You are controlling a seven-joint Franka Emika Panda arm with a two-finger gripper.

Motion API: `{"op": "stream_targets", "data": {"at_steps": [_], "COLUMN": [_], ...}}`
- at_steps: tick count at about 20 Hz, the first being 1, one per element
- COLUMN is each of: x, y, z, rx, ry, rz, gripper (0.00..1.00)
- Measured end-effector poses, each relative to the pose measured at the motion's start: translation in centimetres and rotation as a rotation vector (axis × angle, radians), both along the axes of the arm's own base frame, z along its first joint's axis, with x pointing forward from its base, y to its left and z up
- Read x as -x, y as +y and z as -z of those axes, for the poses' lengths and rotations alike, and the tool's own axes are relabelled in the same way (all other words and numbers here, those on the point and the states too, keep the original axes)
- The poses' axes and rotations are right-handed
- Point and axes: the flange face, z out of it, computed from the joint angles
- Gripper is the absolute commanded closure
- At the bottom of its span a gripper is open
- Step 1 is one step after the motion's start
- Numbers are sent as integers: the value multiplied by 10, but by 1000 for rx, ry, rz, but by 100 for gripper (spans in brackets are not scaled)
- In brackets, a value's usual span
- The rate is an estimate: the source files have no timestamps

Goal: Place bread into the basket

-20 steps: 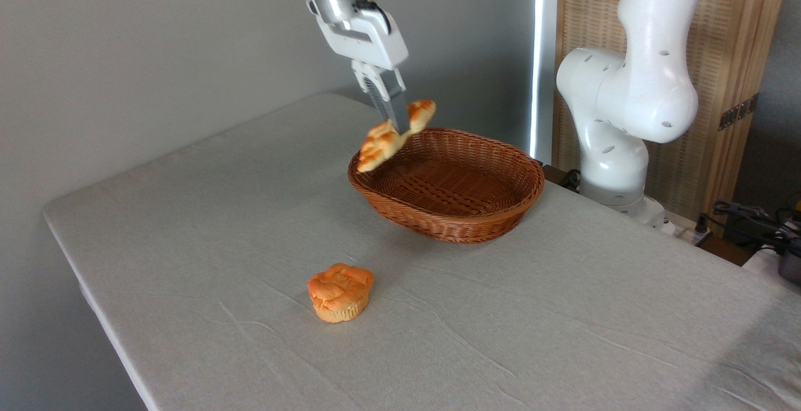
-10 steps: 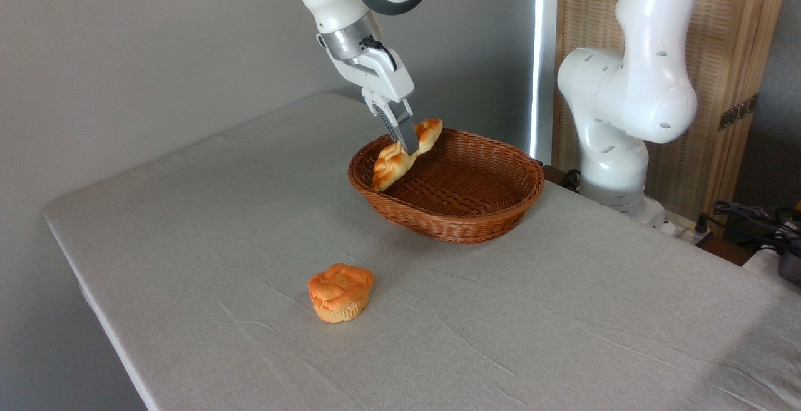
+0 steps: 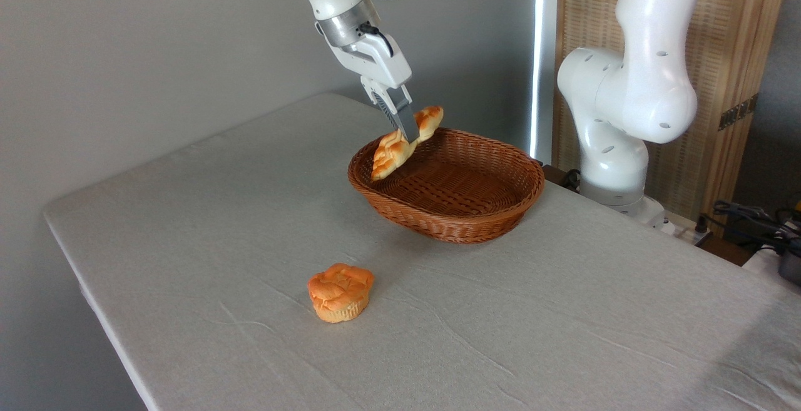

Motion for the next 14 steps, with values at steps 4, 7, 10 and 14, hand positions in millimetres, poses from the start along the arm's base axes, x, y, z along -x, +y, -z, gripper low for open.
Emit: {"op": "stream_targets", "data": {"at_steps": [4, 7, 10, 14], "x": [-1, -3, -12, -55], "y": [2, 3, 7, 35], "z": [0, -1, -16, -101], "rx": [0, 1, 25, 144], "ry": [2, 2, -25, -160], "rz": [-4, -10, -27, -115], "gripper": [0, 0, 0, 0]}}
